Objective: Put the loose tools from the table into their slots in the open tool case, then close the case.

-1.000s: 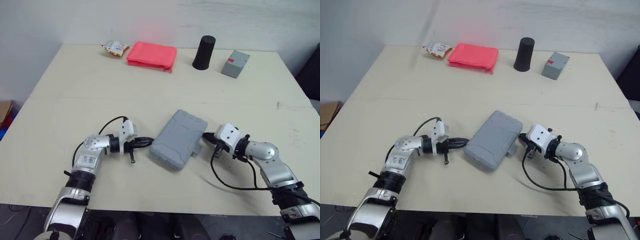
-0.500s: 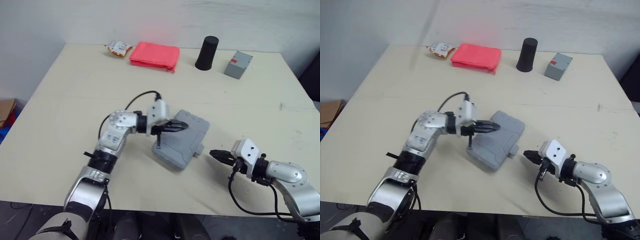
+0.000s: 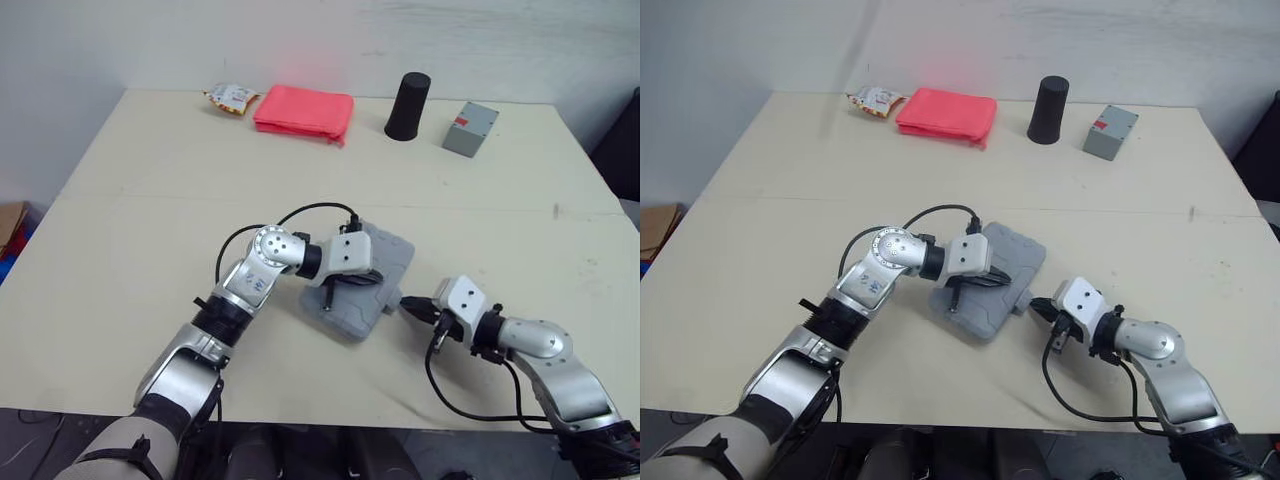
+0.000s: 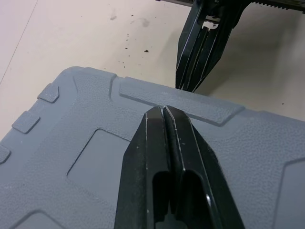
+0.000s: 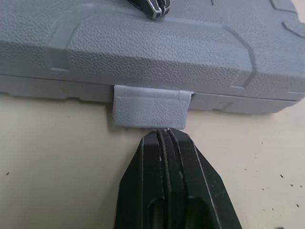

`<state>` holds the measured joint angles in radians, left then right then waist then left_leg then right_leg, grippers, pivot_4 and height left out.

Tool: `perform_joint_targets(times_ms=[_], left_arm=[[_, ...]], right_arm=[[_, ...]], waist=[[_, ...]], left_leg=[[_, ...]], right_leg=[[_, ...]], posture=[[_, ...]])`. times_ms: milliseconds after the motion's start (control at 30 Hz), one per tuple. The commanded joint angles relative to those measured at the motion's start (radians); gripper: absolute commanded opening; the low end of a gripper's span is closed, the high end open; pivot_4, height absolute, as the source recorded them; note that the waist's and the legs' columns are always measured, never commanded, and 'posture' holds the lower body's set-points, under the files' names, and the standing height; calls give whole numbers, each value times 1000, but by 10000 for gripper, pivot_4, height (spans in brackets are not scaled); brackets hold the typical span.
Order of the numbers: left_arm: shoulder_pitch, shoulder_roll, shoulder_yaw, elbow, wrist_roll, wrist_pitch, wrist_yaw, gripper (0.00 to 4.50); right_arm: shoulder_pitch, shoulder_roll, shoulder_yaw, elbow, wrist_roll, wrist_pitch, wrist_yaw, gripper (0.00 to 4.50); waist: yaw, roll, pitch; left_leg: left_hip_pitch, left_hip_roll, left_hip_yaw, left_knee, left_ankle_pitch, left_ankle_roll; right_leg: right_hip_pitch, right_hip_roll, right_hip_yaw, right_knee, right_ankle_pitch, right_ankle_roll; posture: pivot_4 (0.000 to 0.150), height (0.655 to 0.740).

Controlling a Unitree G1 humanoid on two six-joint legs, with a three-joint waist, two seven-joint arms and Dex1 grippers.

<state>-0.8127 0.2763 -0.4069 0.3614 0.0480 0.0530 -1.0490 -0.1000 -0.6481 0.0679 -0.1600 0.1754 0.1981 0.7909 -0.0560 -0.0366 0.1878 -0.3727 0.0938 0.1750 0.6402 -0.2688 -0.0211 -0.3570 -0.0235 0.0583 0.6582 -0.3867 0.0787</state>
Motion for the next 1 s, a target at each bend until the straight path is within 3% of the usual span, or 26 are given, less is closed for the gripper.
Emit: perform_joint_targets(times_ms=[33, 233, 400, 600, 1000], left_arm=[[64, 31, -56, 56, 61, 52, -13, 490], [73, 30, -50, 62, 56, 65, -3, 490], [72, 30, -42, 70, 53, 69, 2, 490], [75, 24, -42, 81, 51, 68, -1, 490], [80, 23, -49, 88, 55, 68, -13, 490]], right_arm=[[-23, 30, 14, 22, -12, -15, -8, 0], [-78, 61, 48, 34, -49, -17, -9, 0], [10, -75, 5, -102, -34, 92, 60, 0], [10, -119, -51, -179, 12, 146, 71, 0], [-99, -8, 47, -9, -18, 106, 62, 0]], waist=[[-1, -1, -1], [-10, -7, -12], [3, -6, -15], [4, -7, -17], [3, -8, -17]], left_leg=[[1, 0, 0, 0, 0, 0], [3, 1, 0, 0, 0, 0], [2, 0, 0, -5, 0, 0], [3, -1, 0, -5, -1, 2], [3, -1, 0, -6, -2, 2]], right_leg=[[1, 0, 0, 0, 0, 0], [3, 0, 0, 0, 1, -2], [2, -1, 0, -3, 1, -2], [3, -2, -1, -3, 1, -2], [3, -2, -1, -4, 1, -2]], posture=[[1500, 7400], [1500, 7400], [1500, 7400], [1500, 7400], [1500, 7400]])
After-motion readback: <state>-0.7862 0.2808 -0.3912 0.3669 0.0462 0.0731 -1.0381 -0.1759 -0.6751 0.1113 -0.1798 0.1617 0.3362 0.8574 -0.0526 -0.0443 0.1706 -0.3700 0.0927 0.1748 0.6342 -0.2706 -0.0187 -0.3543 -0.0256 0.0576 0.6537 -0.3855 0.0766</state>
